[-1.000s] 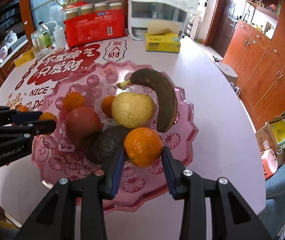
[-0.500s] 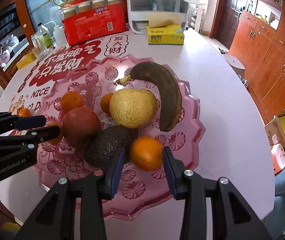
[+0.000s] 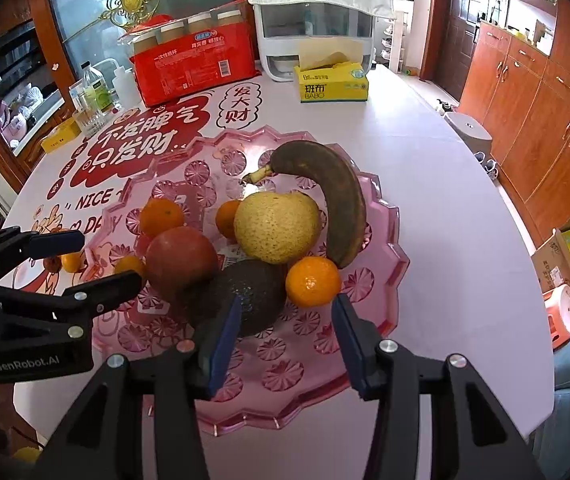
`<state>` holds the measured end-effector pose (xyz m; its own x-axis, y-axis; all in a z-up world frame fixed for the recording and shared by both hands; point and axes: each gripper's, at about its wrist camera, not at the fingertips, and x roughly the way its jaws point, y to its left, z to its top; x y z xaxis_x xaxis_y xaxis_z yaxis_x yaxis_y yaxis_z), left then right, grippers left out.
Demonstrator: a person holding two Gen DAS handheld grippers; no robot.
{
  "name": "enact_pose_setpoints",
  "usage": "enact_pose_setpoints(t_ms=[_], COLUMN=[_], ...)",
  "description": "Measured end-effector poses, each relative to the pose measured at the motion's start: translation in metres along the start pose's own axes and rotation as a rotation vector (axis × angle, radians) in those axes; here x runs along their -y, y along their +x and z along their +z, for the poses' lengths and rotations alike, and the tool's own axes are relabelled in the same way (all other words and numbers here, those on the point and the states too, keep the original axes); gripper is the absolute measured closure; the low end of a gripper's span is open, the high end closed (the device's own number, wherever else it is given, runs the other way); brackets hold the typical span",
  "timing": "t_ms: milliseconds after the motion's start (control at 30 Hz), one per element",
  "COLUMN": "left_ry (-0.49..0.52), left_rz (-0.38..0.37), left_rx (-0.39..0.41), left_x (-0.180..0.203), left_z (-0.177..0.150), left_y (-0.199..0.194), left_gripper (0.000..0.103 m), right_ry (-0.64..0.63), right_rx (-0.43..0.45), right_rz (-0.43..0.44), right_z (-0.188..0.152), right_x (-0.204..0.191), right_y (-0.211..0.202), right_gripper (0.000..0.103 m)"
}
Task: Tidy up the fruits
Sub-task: 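Open both tools to drop the tangerines into the bowl, then withdraw both tools from the bowl toward the remaining fruits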
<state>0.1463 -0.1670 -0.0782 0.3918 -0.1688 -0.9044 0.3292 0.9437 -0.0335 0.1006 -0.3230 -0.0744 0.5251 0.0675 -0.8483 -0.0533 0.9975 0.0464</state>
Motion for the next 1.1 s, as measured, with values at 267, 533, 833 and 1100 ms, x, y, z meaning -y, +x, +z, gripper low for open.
enact_pose_setpoints(t_ms=[267, 533, 833, 1100], left_ry=[0.010, 0.025, 0.049, -0.012], left_rz=[-0.001, -0.003, 0.013, 0.075], left_rx=[0.015, 0.070, 0.144, 0.237], left_x=[-0.003, -0.017, -0.048, -0.112], left_z=[-0.007, -0.013, -0.026, -0.029], left_y=[-0.014, -0.048, -0.099, -0.157], left_gripper=[0.017, 0.016, 0.015, 0.013], right_ry=[0.007, 0.007, -0.001, -0.032], right_rx=[0.015, 0.063, 0.146, 0.221], right_rz=[0.004, -0.002, -0.020, -0.020], right_z=[-0.003, 0.000, 0.003, 0.008], right_x=[-0.008, -0.027, -0.064, -0.108], right_y=[-0.011, -0.033, -0.069, -0.099], right_gripper=[0.055, 0.055, 0.055, 0.055])
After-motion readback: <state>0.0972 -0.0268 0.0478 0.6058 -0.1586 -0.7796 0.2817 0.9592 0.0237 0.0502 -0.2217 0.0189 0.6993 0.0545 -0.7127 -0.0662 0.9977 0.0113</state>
